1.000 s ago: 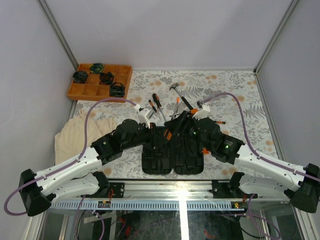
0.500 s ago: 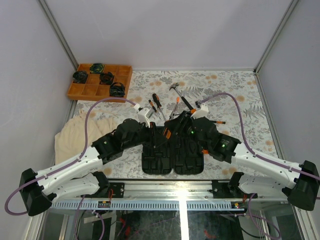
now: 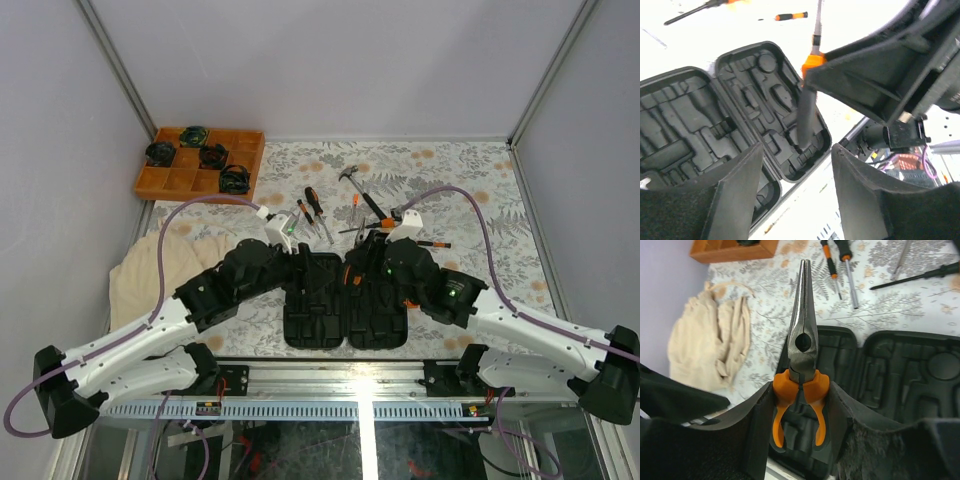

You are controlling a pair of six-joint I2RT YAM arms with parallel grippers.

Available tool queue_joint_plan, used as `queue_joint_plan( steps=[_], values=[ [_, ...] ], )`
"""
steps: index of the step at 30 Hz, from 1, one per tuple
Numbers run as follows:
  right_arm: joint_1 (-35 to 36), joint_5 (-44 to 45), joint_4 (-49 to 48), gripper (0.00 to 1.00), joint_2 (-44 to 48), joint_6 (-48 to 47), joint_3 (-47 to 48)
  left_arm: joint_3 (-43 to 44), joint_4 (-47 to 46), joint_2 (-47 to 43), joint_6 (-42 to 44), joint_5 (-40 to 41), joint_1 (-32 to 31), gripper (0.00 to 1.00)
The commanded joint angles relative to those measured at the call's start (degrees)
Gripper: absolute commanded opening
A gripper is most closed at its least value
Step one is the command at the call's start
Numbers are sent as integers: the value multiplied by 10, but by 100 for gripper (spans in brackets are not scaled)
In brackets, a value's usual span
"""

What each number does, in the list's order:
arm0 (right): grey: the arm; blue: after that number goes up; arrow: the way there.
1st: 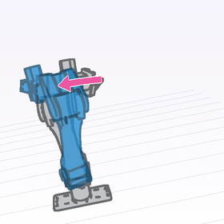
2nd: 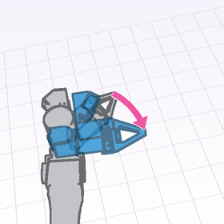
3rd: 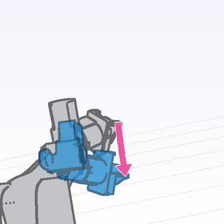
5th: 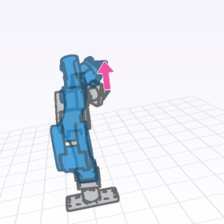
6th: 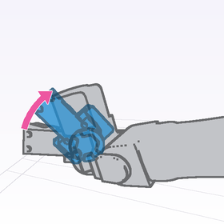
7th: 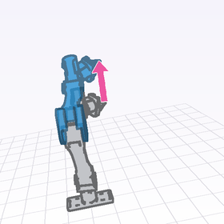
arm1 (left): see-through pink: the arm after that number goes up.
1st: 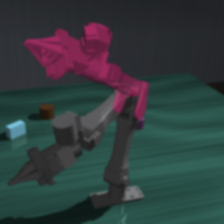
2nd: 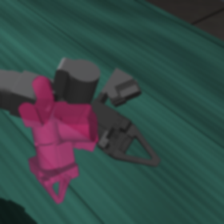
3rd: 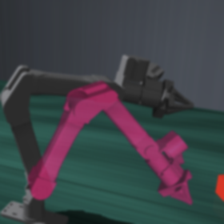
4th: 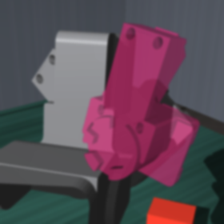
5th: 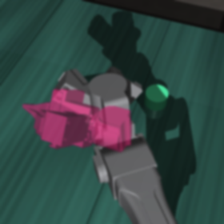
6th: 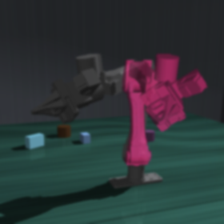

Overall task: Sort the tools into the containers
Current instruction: Pick up the pliers at the center of the board.

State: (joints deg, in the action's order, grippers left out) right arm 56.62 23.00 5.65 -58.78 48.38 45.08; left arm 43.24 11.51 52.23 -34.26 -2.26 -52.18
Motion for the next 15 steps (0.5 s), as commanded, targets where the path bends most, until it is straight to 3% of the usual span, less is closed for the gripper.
queue_joint_plan(
  steps=[1, 9, 15],
  values=[
    [0, 35, 45, 5, 30, -61, 28, -8, 51, -8, -21, 50, 23, 57],
    [1, 39, 141, 0, 53, -63, 4, 6, 165, 30, -45, 103, 57, 57],
    [0, 35, 138, 0, 74, -39, -16, -2, 134, 27, -29, 49, 57, 58]
  ],
)
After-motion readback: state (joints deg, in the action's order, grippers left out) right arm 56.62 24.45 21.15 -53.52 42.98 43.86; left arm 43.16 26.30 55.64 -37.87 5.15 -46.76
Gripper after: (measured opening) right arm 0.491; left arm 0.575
